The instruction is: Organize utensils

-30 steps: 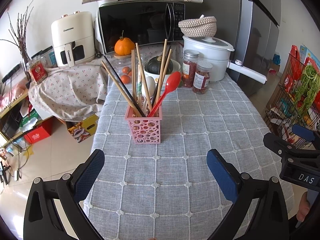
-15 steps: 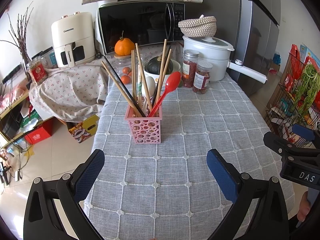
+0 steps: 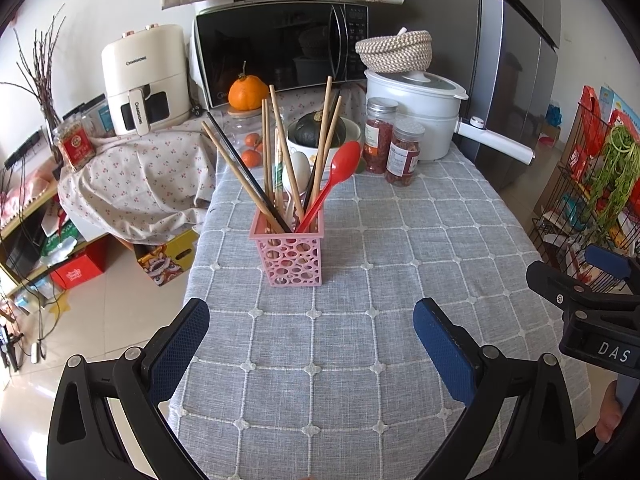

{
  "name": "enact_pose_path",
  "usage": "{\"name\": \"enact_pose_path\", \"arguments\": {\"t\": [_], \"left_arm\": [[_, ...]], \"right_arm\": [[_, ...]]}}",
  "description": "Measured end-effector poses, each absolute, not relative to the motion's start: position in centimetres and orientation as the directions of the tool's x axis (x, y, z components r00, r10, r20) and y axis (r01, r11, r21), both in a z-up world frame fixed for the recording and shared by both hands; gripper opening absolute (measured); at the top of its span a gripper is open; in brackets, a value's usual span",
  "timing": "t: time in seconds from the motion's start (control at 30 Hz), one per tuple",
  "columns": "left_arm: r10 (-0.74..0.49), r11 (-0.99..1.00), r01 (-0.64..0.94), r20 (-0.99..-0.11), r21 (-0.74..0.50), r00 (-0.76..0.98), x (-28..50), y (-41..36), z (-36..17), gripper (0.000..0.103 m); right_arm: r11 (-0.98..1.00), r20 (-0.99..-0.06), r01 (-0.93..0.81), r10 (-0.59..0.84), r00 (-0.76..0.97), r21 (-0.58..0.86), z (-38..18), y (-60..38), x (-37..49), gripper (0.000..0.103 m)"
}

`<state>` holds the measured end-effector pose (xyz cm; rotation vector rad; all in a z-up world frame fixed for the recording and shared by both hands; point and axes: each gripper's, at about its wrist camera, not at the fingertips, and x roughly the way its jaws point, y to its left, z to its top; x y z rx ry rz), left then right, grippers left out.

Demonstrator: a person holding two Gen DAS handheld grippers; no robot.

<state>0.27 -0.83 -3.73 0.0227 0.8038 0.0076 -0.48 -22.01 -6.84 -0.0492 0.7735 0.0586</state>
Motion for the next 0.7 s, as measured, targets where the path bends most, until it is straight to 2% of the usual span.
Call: {"name": "enact_pose_path", "arguments": {"t": [0.7], "left_arm": [[0.013, 0.999, 0.021, -0.728, 0.037, 0.685, 0.27, -0.96, -4.35, 0.103]], "right_arm": [[0.997, -0.709, -0.071, 0.035, 0.704, -0.022, -7.27, -22.43, -0.32, 0.102]]}}
